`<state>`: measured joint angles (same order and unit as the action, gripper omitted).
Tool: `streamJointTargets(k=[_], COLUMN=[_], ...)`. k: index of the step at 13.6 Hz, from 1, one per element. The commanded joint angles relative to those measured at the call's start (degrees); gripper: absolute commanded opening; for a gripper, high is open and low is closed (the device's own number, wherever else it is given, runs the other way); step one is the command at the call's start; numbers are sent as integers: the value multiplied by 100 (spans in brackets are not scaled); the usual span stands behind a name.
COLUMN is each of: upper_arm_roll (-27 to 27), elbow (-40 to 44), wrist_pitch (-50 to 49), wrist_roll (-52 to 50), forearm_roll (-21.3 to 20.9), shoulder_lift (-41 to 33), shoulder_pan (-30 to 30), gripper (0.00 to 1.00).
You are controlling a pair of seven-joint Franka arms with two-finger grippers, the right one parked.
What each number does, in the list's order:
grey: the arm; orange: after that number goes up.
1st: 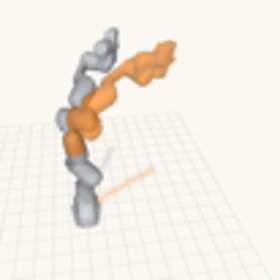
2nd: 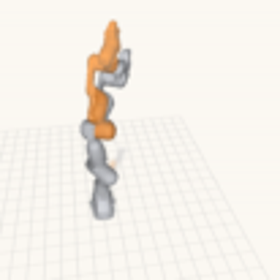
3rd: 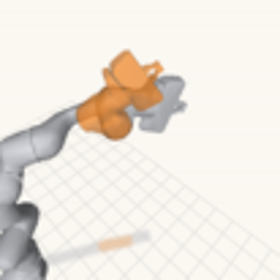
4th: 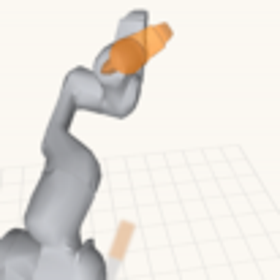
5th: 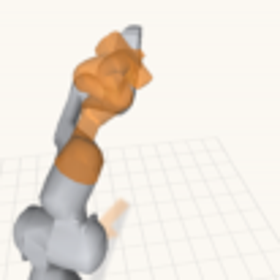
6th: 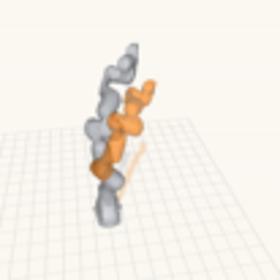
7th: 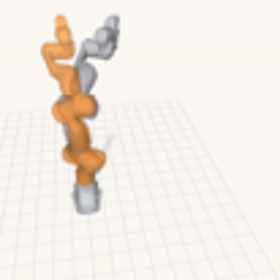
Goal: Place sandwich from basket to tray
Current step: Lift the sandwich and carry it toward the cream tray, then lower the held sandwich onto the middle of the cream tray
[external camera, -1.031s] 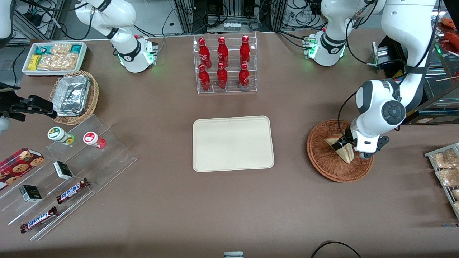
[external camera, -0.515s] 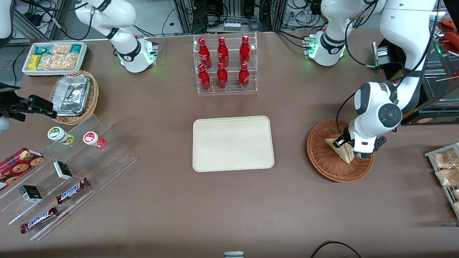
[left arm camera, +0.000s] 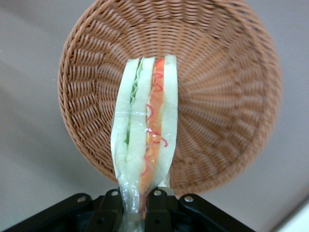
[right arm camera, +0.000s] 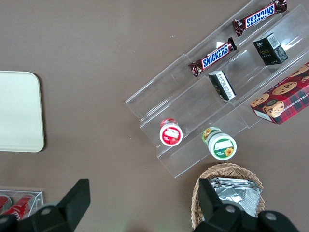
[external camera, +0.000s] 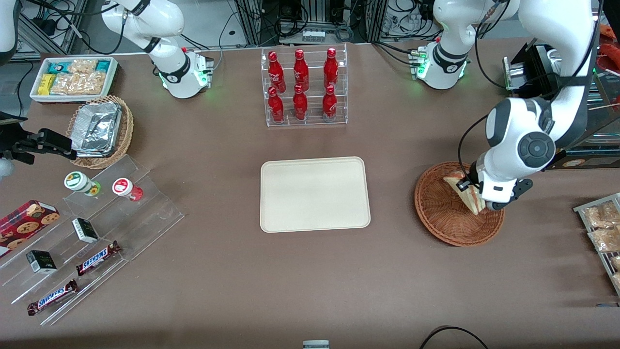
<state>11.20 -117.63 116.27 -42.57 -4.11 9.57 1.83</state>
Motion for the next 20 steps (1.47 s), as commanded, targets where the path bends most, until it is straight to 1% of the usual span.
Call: streamJointTargets(k=[1, 4, 6, 8, 9, 11, 13, 14, 17, 18, 20], upper_arm_roll=[408, 1066, 1462, 1928, 2122, 2194, 2194, 2185, 2185, 2176, 2185], elbow=[564, 977, 1337, 1689, 1865, 2303, 2717, 2936, 3403, 3561, 3982], wrist_pitch=[-604, -658, -649, -614, -553, -482, -474, -465, -45, 96, 54], wrist_roll=[-198, -804, -1181, -1498, -1639, -1894, -1904, -1913, -1790, -1790, -1790], forearm_roll=[-107, -90, -63, -194, -326, -685, -1072, -1170, -1206, -1293, -1521], shoulder_lift=[-16, 150, 500, 913, 1124, 1572, 2099, 2337, 2821, 2979, 3348], shoulder_pan=[-25, -25, -34, -34, -42, -619, -955, -1122, -1509, -1675, -1922], gripper=[0, 0, 0, 0, 0, 0, 0, 0, 0, 0, 0])
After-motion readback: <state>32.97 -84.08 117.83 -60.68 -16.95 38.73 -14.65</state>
